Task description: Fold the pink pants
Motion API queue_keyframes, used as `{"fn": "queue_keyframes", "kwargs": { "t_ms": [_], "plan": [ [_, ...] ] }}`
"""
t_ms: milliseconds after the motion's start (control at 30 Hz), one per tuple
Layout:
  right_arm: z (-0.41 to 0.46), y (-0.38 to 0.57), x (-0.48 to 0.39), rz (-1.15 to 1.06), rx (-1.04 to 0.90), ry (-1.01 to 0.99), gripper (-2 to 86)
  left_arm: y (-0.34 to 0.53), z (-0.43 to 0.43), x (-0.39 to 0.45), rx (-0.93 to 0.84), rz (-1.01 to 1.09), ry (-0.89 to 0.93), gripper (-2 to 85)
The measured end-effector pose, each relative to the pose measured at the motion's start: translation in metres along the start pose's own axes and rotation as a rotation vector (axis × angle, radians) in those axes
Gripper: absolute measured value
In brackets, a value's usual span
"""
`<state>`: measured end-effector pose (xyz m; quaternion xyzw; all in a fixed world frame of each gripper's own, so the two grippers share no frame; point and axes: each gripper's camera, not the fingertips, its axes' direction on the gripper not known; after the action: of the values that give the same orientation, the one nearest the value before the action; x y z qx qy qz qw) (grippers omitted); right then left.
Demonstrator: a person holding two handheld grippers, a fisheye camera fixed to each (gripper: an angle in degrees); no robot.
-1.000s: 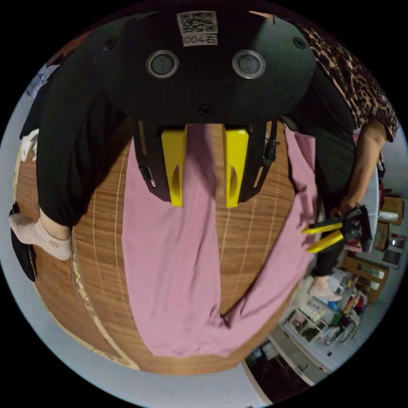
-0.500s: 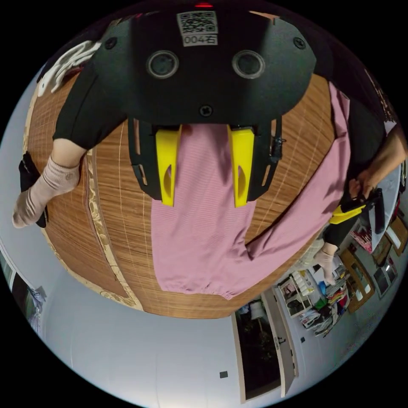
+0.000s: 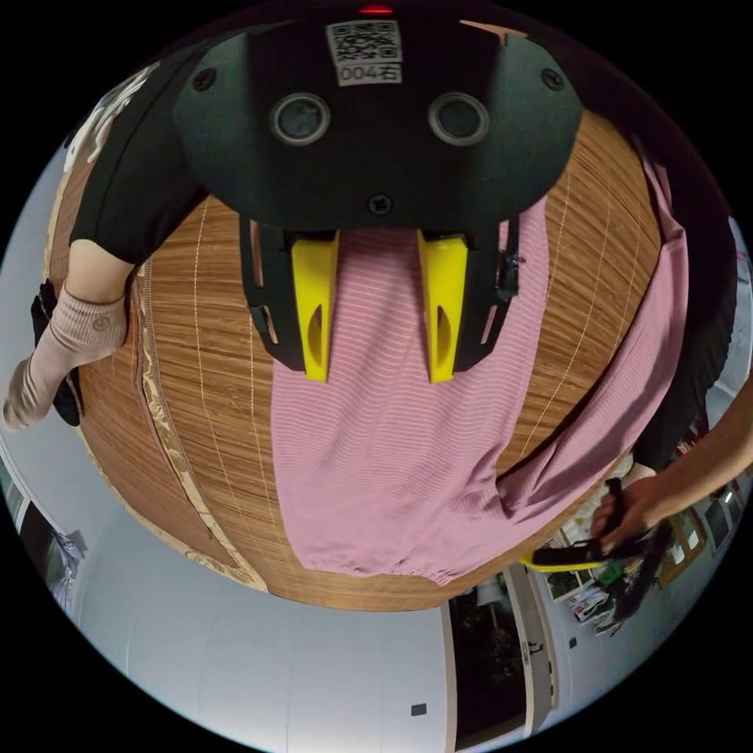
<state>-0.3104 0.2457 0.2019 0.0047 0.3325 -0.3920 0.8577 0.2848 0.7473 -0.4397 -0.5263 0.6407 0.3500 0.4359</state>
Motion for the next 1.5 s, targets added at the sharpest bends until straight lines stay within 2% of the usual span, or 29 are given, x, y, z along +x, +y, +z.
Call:
{"fn": "queue_keyframes", "kwargs": {
  "t_ms": [233, 467, 633, 900, 1033, 1100, 1200, 1300, 1400, 1500],
  "plan": [
    [0.003, 0.003, 0.004, -0.001, 0.005, 0.013, 16.8, -0.063, 0.060, -0.004, -0.028, 0.005, -0.038, 13.6],
    [0.006, 0.002, 0.009, -0.002, 0.006, 0.011, 16.9, -0.086, 0.101, -0.013, -0.103, 0.019, -0.105, 15.6],
    [0.008, 0.000, 0.012, -0.003, 0.006, 0.010, 16.9, -0.098, 0.116, -0.063, -0.175, -0.117, -0.064, 19.3],
    [0.012, -0.006, 0.016, -0.003, 0.005, 0.010, 16.9, -0.104, 0.091, -0.065, -0.044, -0.078, 0.029, 18.8],
    [0.014, -0.010, 0.017, -0.005, 0.006, 0.010, 16.9, -0.104, 0.111, -0.095, -0.150, -0.171, -0.023, 18.3],
    [0.015, -0.011, 0.017, -0.005, 0.007, 0.010, 16.9, -0.105, 0.113, -0.104, -0.149, -0.193, -0.020, 18.0],
    [0.017, -0.014, 0.018, -0.007, 0.009, 0.010, 17.0, -0.115, 0.115, -0.093, -0.172, -0.102, -0.056, 18.6],
    [0.018, -0.017, 0.018, -0.006, 0.010, 0.010, 16.9, -0.116, 0.089, -0.070, -0.098, -0.020, -0.081, 19.1],
    [0.020, -0.020, 0.018, -0.006, 0.010, 0.009, 16.9, -0.098, 0.048, -0.046, -0.002, -0.015, -0.036, 19.2],
    [0.021, -0.023, 0.019, -0.006, 0.010, 0.009, 16.9, -0.068, 0.028, -0.026, -0.022, -0.014, -0.015, 20.3]
  ]
}}
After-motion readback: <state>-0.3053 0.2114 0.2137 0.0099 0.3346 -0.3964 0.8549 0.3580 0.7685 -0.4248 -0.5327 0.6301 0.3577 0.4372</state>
